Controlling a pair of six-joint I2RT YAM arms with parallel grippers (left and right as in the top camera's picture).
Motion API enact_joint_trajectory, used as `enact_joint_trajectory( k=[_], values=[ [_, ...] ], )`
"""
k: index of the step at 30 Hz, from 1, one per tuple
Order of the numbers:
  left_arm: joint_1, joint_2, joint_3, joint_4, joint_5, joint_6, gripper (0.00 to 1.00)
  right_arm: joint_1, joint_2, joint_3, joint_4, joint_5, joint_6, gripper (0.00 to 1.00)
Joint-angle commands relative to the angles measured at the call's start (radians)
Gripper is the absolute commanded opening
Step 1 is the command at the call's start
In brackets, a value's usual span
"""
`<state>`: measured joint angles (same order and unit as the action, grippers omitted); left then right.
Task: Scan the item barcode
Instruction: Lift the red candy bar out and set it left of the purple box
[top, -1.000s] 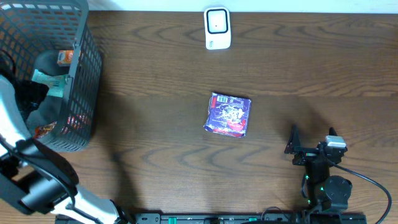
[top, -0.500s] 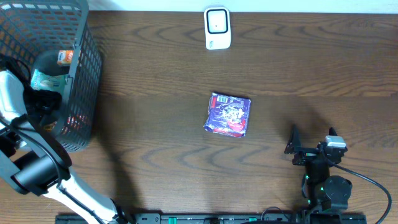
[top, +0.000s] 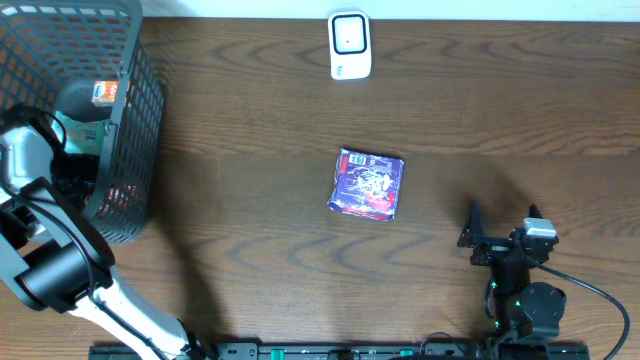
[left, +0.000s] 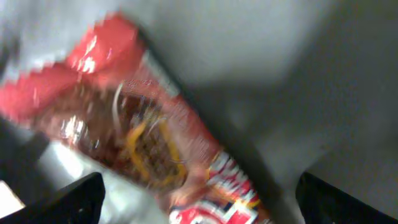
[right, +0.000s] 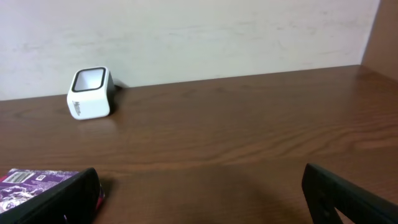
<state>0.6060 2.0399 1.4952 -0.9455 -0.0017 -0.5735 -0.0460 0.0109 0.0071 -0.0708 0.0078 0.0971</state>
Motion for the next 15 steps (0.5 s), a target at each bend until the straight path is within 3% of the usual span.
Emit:
enact_joint_trajectory(
  k=[1,2,3,6,8,15],
  values=[
    [-0.008,0.014,-0.060,0.034,-0.005,0.051,1.00,0.008,-0.005,-0.002,-0.004,0.001,-0.009,0.99],
    [-0.008,0.014,-0.067,0.040,-0.006,0.054,0.94,0.008,-0.005,-0.002,-0.004,0.001,-0.009,0.99],
    [-0.008,0.014,-0.068,0.040,-0.006,0.054,0.81,0.008,-0.005,-0.002,-0.004,0.001,-0.009,0.99],
    [-0.008,0.011,-0.068,0.039,-0.005,0.053,0.25,0.008,-0.005,-0.002,-0.004,0.001,-0.009,0.99],
    [-0.008,0.005,-0.065,0.030,-0.005,0.054,0.08,0.008,-0.005,-0.002,-0.004,0.001,-0.009,0.99],
    [-0.007,-0.082,0.004,-0.066,0.003,0.053,0.08,0.008,-0.005,-0.002,-0.004,0.001,-0.009,0.99]
  ],
)
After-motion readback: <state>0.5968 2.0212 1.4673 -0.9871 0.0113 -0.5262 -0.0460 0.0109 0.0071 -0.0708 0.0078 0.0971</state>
